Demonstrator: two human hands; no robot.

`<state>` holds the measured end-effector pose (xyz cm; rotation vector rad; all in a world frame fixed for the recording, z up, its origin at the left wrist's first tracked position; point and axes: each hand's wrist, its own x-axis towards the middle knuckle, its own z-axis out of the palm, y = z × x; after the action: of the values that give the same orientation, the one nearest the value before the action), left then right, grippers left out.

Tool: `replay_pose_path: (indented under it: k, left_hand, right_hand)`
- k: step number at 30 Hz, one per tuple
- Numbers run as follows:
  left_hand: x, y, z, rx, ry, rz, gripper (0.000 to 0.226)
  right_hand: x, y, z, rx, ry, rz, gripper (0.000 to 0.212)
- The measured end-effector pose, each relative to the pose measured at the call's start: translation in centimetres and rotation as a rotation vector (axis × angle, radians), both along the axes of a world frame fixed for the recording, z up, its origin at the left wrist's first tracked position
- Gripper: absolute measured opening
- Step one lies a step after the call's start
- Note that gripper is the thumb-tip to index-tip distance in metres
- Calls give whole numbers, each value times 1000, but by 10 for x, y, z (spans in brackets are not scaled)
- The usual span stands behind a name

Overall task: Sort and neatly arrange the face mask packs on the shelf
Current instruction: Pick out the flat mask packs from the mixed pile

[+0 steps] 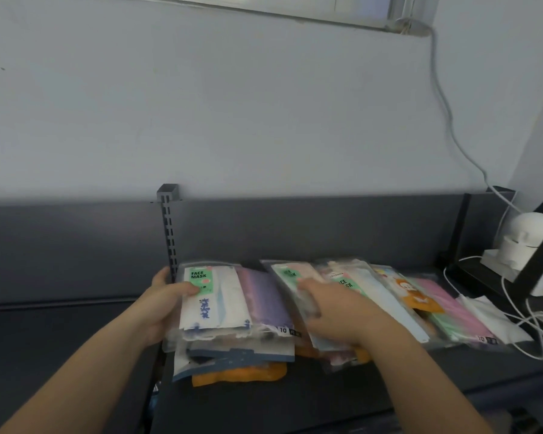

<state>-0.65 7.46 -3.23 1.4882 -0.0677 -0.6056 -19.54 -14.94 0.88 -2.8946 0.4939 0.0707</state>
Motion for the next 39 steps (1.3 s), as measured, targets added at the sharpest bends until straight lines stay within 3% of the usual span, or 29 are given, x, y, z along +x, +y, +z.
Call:
replay_pose_path:
  k: [2, 4, 6, 9, 11, 13, 15, 17, 19, 23, 28, 29, 32, 35, 37, 39]
  left_hand:
    - [-3, -2, 3, 3, -15, -35, 70]
    - [-11, -7, 6, -18, 19, -93, 44]
    - [-18, -13, 9, -43, 43, -159, 34]
    - [-26, -22, 10, -37, 10, -246, 45]
    - [-25, -27, 5, 13, -50, -213, 58]
    - [-22, -27, 0, 63, -66, -134, 77]
    - [-20, -26, -3, 43, -35, -107, 81]
    - [-16, -25, -5, 22, -25, -90, 79]
    - [-14, -26, -6, 15, -28, -71, 73]
    - [-16, -32, -8, 39, -65, -102, 49]
    - [-23, -34, -6, 51, -84, -142, 30]
    - [-24, -34, -3, 58, -102, -141, 33]
    - [-25, -34, -3, 73, -150, -133, 76]
    - [-26, -31, -5, 13, -116, -74, 85]
    - [-25, -24, -6, -33, -71, -35, 92]
    - [-19, -14, -8, -69, -44, 23, 97]
  right_hand:
    - [2, 3, 12, -91, -208, -75, 34]
    - [7, 8, 15, -90, -400, -91, 30]
    - [10, 29, 17, -70, -441, 19, 31]
    - [11, 60, 7, 108, -72, 436, 51]
    - [6, 56, 3, 314, 94, 494, 63]
    - [-2, 29, -2, 400, -115, 263, 55]
    - [-12, -16, -15, 230, -322, -164, 54]
    - [-24, -55, -30, 98, -244, -555, 78]
    - [-32, -73, -43, 162, -49, -639, 96]
    - [-22, -56, -48, 118, -20, -402, 91]
    - [4, 16, -24, 371, -45, -98, 76]
    - [9, 29, -22, 387, -32, -12, 74]
    - [22, 54, -27, 366, -9, 134, 77]
    - [25, 61, -30, 466, -92, 218, 70]
    - [23, 51, -27, 565, -237, 170, 63]
    - [24, 23, -30, 380, -341, -64, 62]
